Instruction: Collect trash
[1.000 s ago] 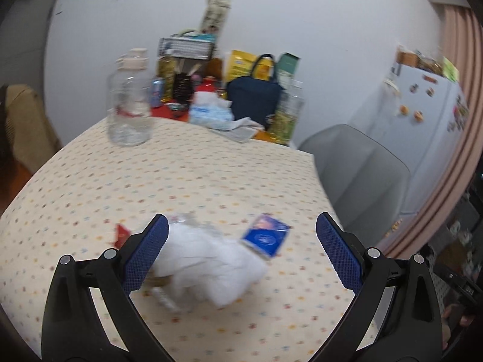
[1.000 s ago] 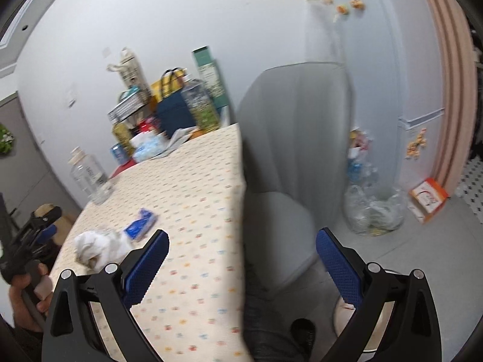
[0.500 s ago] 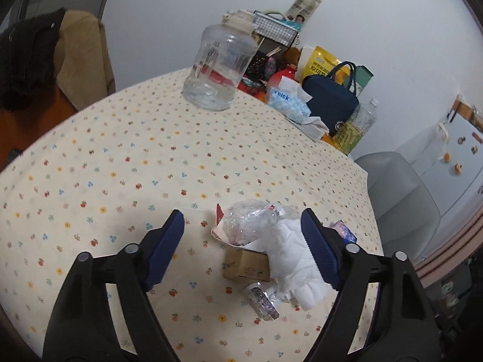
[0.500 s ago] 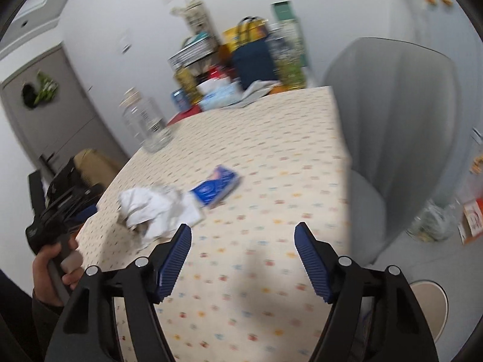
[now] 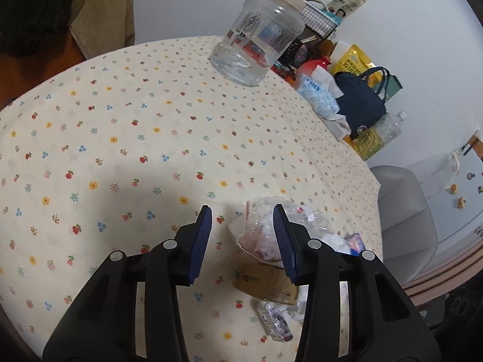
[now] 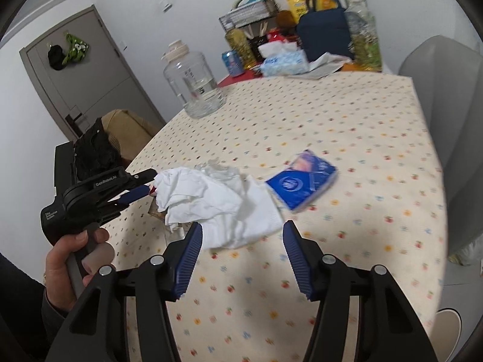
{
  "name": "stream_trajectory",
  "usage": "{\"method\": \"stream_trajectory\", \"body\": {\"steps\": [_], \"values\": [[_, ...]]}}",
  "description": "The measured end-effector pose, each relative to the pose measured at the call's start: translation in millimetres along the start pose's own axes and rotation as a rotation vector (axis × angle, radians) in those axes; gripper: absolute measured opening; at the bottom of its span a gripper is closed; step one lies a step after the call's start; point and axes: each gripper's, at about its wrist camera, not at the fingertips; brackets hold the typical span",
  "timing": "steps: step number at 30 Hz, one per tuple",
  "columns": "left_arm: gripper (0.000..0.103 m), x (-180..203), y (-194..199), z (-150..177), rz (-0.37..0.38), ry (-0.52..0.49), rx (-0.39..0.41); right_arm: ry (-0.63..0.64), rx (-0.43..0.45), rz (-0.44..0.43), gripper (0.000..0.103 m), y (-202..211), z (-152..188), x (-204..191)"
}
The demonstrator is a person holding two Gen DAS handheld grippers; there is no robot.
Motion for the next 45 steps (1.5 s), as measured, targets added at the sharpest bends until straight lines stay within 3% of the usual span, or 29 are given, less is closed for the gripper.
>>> {"method": "stream_trajectory", "body": {"steps": [3, 5, 6, 13, 21, 23, 25, 31, 38, 45], "values": [[0.042, -6.4, -12.6, 0.5, -0.006, 0.027, -0.022, -0.02, -0.023, -0.021, 0.056, -19.2, -2.7, 0.8], [0.01, -9.9, -17.9, 1.0, -0.006, 0.034, -0.037, -0.033, -0.034, -0.033, 0.056, -28.2, -3.8, 2.5], [0.004, -11.4, -18.9, 0.7, 0.004, 0.041, -0.045, -0.035, -0.04, -0.04, 0.056, -32.5, -4.1, 2.9], [0.004, -10.4, 23.8, -10.4, 0.001, 0.031, 0.086, 0.027, -0.033, -0.097, 0.056, -42.8, -6.8, -10.0], [0.004, -9.7, 47.7, -16.7, 0.023, 0.027, 0.139, 0.067, -0.051, -0.087, 0.064, -59.6, -14.6, -21.0], [0.004, -11.1, 50.8, -16.6, 0.021, 0.025, 0.147, 0.065, -0.068, -0.074, 0.057, -65.4, -15.2, -18.9], [0.004, -12.7, 50.7, -15.9, 0.023, 0.024, 0.142, 0.053, -0.087, -0.083, 0.022, -67.3, -15.7, -15.0], [0.004, -1.7, 47.3, -12.0, 0.049, 0.009, 0.133, 0.042, -0.022, -0.122, 0.004, -38.0, -17.7, -5.4], [0.004, 18.0, 51.3, -8.2, 0.07, -0.017, 0.145, 0.057, 0.021, -0.154, 0.002, -11.3, -20.5, -1.7], [0.004, 55.4, 54.9, -5.3, 0.088, -0.096, 0.148, 0.006, 0.124, -0.145, 0.002, 31.1, -25.5, 11.2]]}}
Point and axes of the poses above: each gripper's, at about its wrist camera, not at the fingertips, and y roughly against the way its jaws point, x to its right, z to its underside, and after that the axes turned 4 degrees about x, right-handed
